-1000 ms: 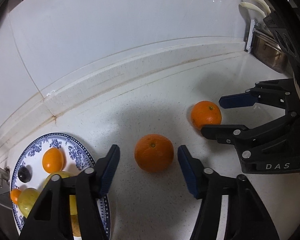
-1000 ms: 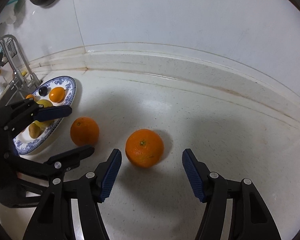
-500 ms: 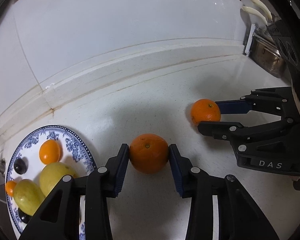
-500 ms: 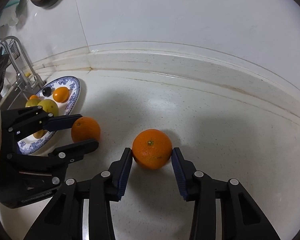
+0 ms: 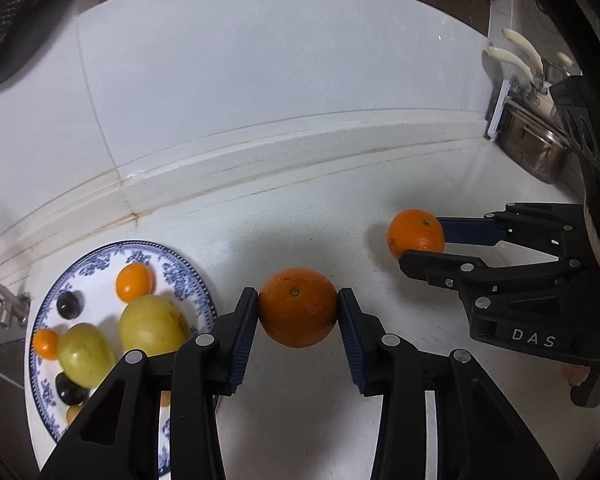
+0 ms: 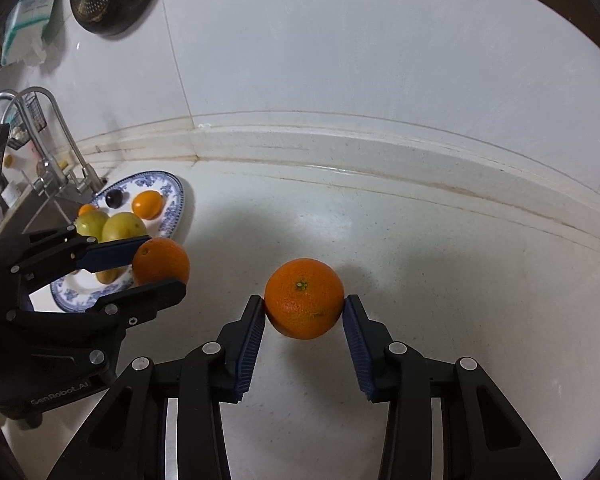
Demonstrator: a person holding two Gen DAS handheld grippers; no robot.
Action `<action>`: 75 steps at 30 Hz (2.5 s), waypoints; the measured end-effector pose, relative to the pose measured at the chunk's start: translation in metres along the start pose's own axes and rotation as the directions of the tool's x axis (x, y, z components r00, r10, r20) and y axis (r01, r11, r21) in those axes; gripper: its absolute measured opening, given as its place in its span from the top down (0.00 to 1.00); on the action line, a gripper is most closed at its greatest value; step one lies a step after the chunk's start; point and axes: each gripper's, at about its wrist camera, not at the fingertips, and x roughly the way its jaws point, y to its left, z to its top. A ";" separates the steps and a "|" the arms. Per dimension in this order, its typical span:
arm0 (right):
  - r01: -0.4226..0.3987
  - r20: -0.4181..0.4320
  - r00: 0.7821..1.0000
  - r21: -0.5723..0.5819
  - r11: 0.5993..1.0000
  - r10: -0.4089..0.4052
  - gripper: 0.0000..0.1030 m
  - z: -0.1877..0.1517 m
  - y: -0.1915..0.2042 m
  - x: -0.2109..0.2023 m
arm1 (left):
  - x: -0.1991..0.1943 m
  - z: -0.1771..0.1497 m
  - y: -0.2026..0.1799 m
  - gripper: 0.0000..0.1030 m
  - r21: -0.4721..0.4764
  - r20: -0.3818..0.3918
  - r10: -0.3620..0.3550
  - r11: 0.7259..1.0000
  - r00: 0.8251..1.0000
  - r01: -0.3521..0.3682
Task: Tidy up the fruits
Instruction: 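Carry the orange in the left tool while the right tool carries its orange over the plate, then open the left tool to drop its orange while the right tool releases its orange onto the plate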
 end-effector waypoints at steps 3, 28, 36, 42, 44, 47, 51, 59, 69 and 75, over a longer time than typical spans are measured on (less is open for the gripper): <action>0.010 0.018 1.000 -0.008 1.000 -0.009 0.60 -0.001 0.006 -0.010 | -0.011 -0.002 0.001 0.61 -0.012 0.015 0.011 1.000 1.000 -0.011; -0.042 0.125 0.991 -0.060 0.997 0.049 0.60 -0.007 0.088 -0.064 | -0.101 -0.048 0.046 0.62 -0.119 0.101 0.103 0.989 0.990 -0.091; -0.083 0.107 0.990 -0.102 0.991 0.094 0.60 -0.007 0.123 -0.056 | -0.115 -0.068 0.075 0.61 -0.158 0.087 0.147 0.979 0.985 -0.132; -0.119 0.085 0.988 -0.126 0.985 0.130 0.60 -0.004 0.147 -0.045 | -0.121 -0.079 0.094 0.62 -0.181 0.078 0.181 0.970 0.980 -0.165; -0.126 0.077 0.988 -0.129 0.984 0.137 0.60 -0.003 0.152 -0.040 | -0.121 -0.081 0.100 0.61 -0.187 0.079 0.184 0.968 0.980 -0.167; -0.131 0.059 0.988 -0.142 0.981 0.141 0.60 0.000 0.162 -0.029 | -0.117 -0.083 0.109 0.61 -0.193 0.076 0.183 0.967 0.980 -0.165; -0.145 0.022 0.988 -0.153 0.978 0.150 0.60 0.001 0.171 -0.013 | -0.111 -0.083 0.124 0.61 -0.187 0.065 0.191 0.966 0.979 -0.176; -0.174 -0.027 0.985 -0.149 0.973 0.172 0.60 0.010 0.188 0.015 | -0.092 -0.073 0.150 0.62 -0.165 0.037 0.195 0.968 0.980 -0.187; -0.149 0.000 0.989 -0.150 0.977 0.150 0.60 0.067 0.184 0.039 | -0.057 -0.045 0.178 0.61 -0.163 0.001 0.152 0.975 0.988 -0.150; -0.150 -0.007 0.989 -0.140 0.979 0.151 0.60 0.080 0.181 0.058 | -0.034 -0.035 0.186 0.61 -0.163 -0.025 0.136 0.977 0.990 -0.139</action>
